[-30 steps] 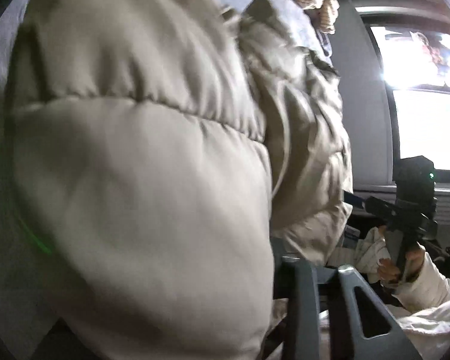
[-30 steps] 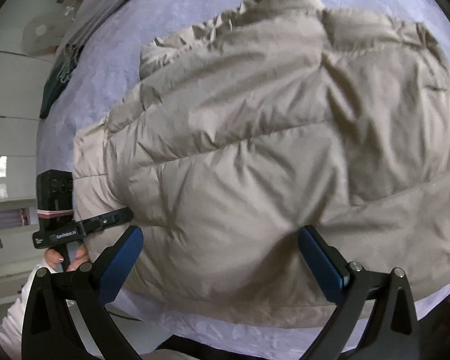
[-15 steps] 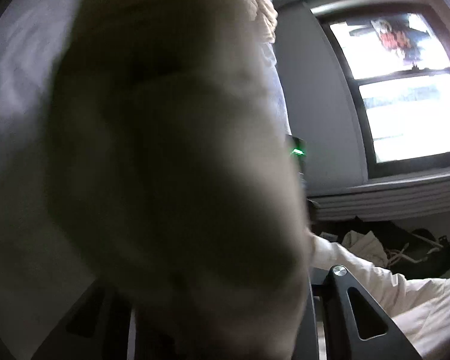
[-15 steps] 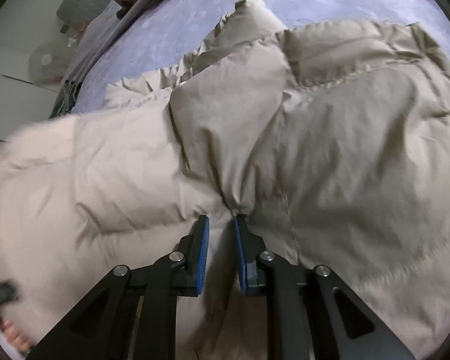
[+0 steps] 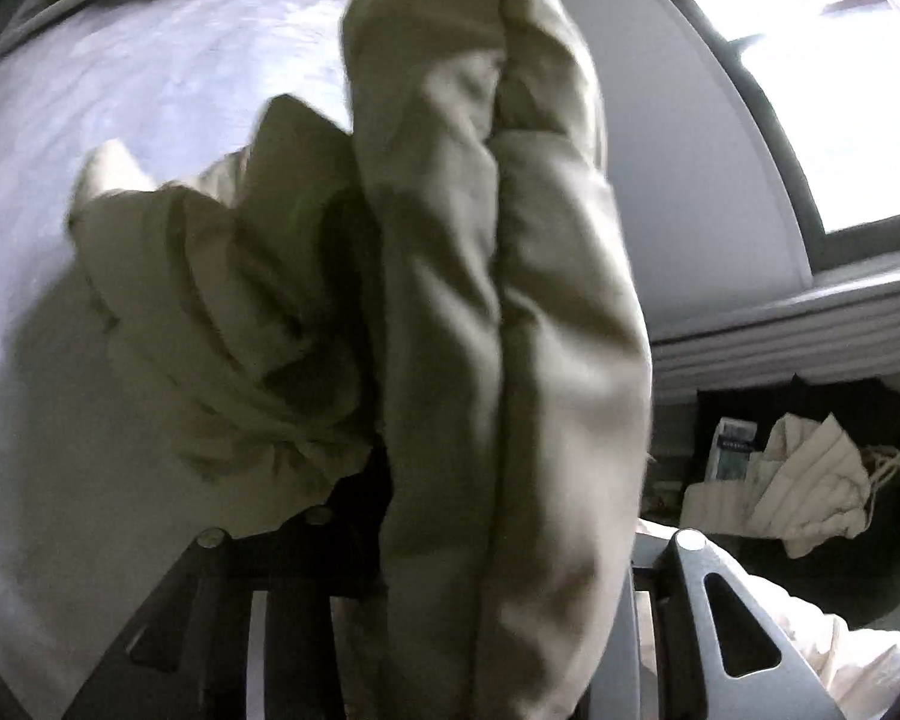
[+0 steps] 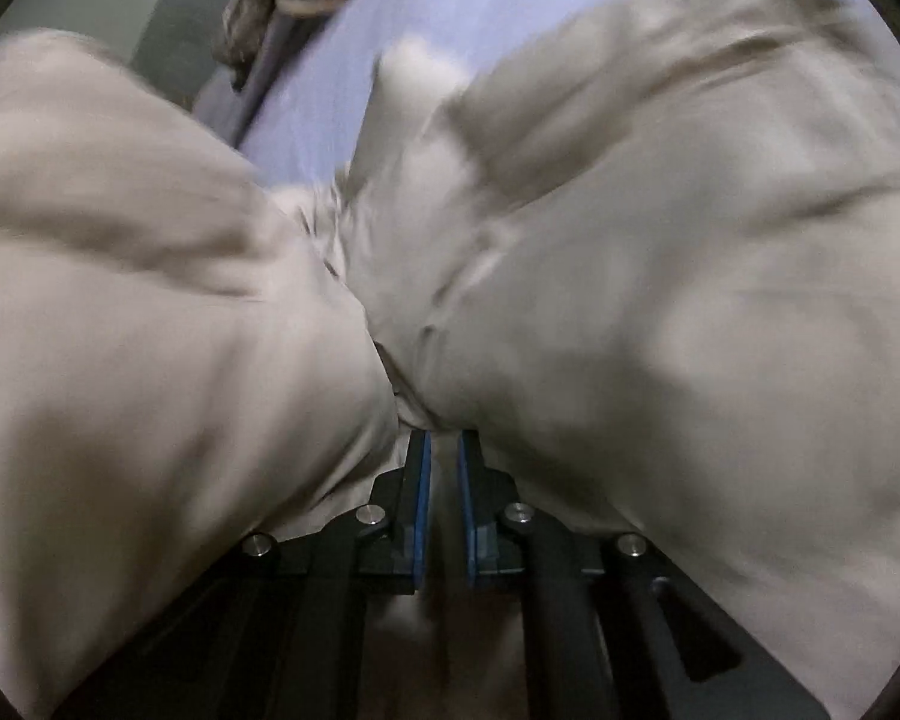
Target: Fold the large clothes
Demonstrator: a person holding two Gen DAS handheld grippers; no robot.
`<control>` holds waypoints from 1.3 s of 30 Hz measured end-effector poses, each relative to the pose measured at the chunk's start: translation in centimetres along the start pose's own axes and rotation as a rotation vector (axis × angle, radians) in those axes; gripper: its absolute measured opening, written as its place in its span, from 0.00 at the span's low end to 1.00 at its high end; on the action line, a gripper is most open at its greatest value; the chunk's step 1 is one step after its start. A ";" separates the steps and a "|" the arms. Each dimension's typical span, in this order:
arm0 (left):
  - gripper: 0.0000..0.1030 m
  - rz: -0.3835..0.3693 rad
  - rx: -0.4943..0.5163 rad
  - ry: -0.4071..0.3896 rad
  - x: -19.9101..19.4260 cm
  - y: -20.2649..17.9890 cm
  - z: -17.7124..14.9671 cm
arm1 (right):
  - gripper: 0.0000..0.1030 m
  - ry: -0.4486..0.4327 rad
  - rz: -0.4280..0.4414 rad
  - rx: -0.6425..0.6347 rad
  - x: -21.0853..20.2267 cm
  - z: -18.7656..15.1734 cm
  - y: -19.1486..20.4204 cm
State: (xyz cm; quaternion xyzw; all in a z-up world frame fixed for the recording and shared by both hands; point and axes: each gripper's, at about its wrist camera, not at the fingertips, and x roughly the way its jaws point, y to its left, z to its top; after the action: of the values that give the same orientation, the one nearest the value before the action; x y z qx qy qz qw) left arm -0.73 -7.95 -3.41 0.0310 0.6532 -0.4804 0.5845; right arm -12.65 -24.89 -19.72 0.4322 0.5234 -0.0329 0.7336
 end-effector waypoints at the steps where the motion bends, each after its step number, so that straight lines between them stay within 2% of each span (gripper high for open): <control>1: 0.54 -0.030 0.001 0.010 0.8 -0.4 0.4 | 0.10 -0.022 0.002 0.012 -1.4 -0.2 -0.7; 2: 0.61 -0.056 -0.003 0.016 2.4 -0.6 1.4 | 0.10 -0.051 0.008 0.034 -3.1 -0.6 -1.9; 3: 0.63 -0.086 0.003 0.025 3.7 -1.0 2.4 | 0.10 -0.068 0.010 0.050 -4.2 -0.8 -2.6; 5: 0.63 -0.127 0.033 0.037 5.8 -1.9 3.0 | 0.10 -0.118 0.011 0.098 -7.0 -1.7 -4.9; 8: 0.63 -0.141 0.058 0.061 8.6 -2.2 3.8 | 0.10 -0.165 -0.008 0.153 -9.7 -3.2 -7.5; 9: 0.66 -0.136 0.064 0.065 9.8 -2.3 4.1 | 0.10 -0.177 -0.015 0.172 -10.7 -3.7 -8.4; 11: 0.78 -0.142 0.059 0.074 11.4 -2.1 4.5 | 0.12 -0.193 -0.029 0.196 -11.8 -4.6 -9.3; 13: 0.78 -0.117 0.066 0.070 12.6 -1.9 3.8 | 0.25 -0.211 -0.047 0.211 -13.5 -6.0 -10.0; 15: 0.78 -0.089 0.082 0.070 13.6 -3.1 3.9 | 0.62 -0.240 -0.064 0.198 -15.3 -7.4 -9.5; 19: 0.78 -0.052 0.105 0.052 14.6 -5.4 3.5 | 0.68 -0.264 0.011 0.102 -18.1 -9.9 -7.4; 21: 0.78 -0.035 0.110 0.047 14.5 -6.2 3.9 | 0.80 -0.252 0.057 0.041 -18.8 -11.3 -5.8; 22: 0.78 -0.029 0.114 0.043 14.2 -6.5 4.0 | 0.80 -0.240 0.076 0.003 -18.4 -11.7 -4.2; 24: 0.78 -0.020 0.133 0.021 13.9 -8.1 4.6 | 0.80 -0.208 0.060 -0.056 -17.5 -12.0 -2.4; 26: 0.78 -0.007 0.163 -0.028 12.1 -8.4 4.8 | 0.80 -0.205 -0.001 -0.116 -15.9 -12.0 -0.6; 28: 0.78 0.028 0.189 -0.109 9.8 -8.1 5.3 | 0.80 -0.213 -0.131 -0.136 -14.6 -11.3 0.4; 31: 0.78 0.148 0.184 -0.249 6.0 -6.1 5.4 | 0.80 -0.248 -0.242 -0.052 -14.5 -10.3 -0.7; 32: 0.78 0.198 0.160 -0.284 5.2 -4.9 5.4 | 0.80 -0.262 -0.252 -0.005 -14.9 -10.1 -1.6; 34: 0.78 0.259 0.104 -0.303 4.8 -2.8 5.3 | 0.80 -0.284 -0.246 0.052 -15.8 -10.1 -2.9; 35: 0.78 0.291 0.057 -0.300 4.8 -1.1 5.4 | 0.75 -0.289 -0.236 0.067 -16.1 -10.0 -3.4; 36: 0.78 0.307 0.024 -0.298 4.6 0.7 5.6 | 0.49 -0.287 -0.222 0.065 -16.1 -9.9 -3.5; 37: 0.78 0.317 -0.011 -0.295 4.9 2.1 5.7 | 0.31 -0.277 -0.200 0.052 -16.0 -9.7 -3.5; 38: 0.78 0.318 -0.034 -0.292 5.2 3.1 5.7 | 0.19 -0.269 -0.206 0.038 -15.8 -9.4 -3.3; 39: 0.78 0.319 -0.049 -0.288 5.5 3.9 5.8 | 0.16 -0.275 -0.218 0.027 -15.5 -8.9 -3.2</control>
State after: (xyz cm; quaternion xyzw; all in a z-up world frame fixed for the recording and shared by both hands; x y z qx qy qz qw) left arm 4.17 -12.59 -9.22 0.0507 0.5612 -0.3654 0.7410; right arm -27.85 -27.21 -10.02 0.3739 0.4616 -0.1779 0.7845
